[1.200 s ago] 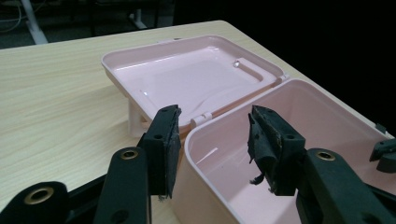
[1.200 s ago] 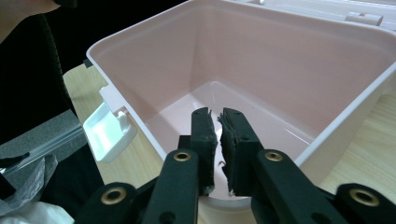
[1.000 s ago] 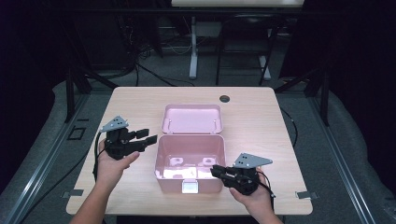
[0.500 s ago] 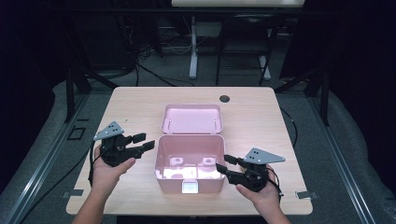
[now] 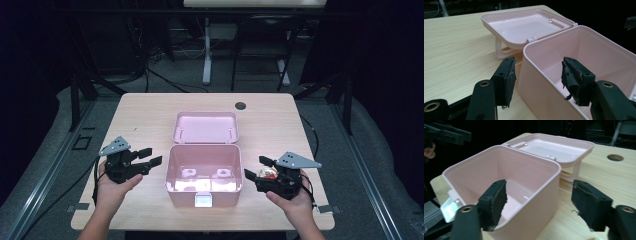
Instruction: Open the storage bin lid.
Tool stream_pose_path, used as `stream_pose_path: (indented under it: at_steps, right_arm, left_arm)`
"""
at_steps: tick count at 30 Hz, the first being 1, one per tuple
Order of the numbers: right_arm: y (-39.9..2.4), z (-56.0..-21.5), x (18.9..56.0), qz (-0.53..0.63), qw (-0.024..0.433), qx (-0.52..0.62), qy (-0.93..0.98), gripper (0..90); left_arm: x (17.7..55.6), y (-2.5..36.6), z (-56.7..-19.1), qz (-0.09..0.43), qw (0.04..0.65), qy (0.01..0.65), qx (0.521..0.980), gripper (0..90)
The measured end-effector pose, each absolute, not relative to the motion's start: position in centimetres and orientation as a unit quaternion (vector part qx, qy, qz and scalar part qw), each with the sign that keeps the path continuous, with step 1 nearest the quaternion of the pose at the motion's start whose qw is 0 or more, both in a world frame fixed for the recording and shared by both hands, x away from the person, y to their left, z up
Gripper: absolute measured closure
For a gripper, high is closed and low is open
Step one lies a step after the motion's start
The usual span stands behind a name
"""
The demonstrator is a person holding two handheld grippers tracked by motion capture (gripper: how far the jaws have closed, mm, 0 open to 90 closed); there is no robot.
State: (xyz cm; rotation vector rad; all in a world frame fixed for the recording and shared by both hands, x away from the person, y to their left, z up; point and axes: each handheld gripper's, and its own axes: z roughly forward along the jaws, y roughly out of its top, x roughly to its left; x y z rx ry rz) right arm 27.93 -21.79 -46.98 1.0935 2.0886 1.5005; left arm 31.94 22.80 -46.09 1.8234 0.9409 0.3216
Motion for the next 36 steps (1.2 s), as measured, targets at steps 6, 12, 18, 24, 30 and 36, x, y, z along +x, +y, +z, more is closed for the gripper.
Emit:
stream_pose_path:
  at_steps: [6, 12, 18, 24, 30, 36]
  right_arm:
    - [-23.3, -47.2, 28.6, 0.529, 0.165, 0.409, 0.725, 16.9]
    - [-24.4, -47.2, 29.1, 0.517, 0.170, 0.416, 0.729, 15.3]
    - [-24.8, -47.1, 29.8, 0.485, 0.169, 0.414, 0.751, 22.6]
    - [-24.7, -47.1, 30.7, 0.433, 0.171, 0.414, 0.782, 22.6]
    - [-24.8, -47.2, 31.6, 0.389, 0.163, 0.420, 0.803, 26.0]
    - [-24.7, -47.5, 32.7, 0.330, 0.148, 0.425, 0.830, 26.8]
  left_arm:
    - [31.7, 22.7, -45.9, 0.135, 0.510, 0.385, 0.757, 44.7]
    - [31.6, 22.7, -45.6, 0.138, 0.511, 0.385, 0.756, 41.5]
    - [31.4, 22.7, -45.4, 0.139, 0.507, 0.378, 0.762, 41.3]
    - [31.4, 22.6, -45.4, 0.132, 0.508, 0.379, 0.762, 36.7]
    - [31.3, 22.6, -45.2, 0.143, 0.511, 0.375, 0.760, 32.1]
    - [31.1, 22.4, -45.2, 0.145, 0.509, 0.360, 0.768, 31.6]
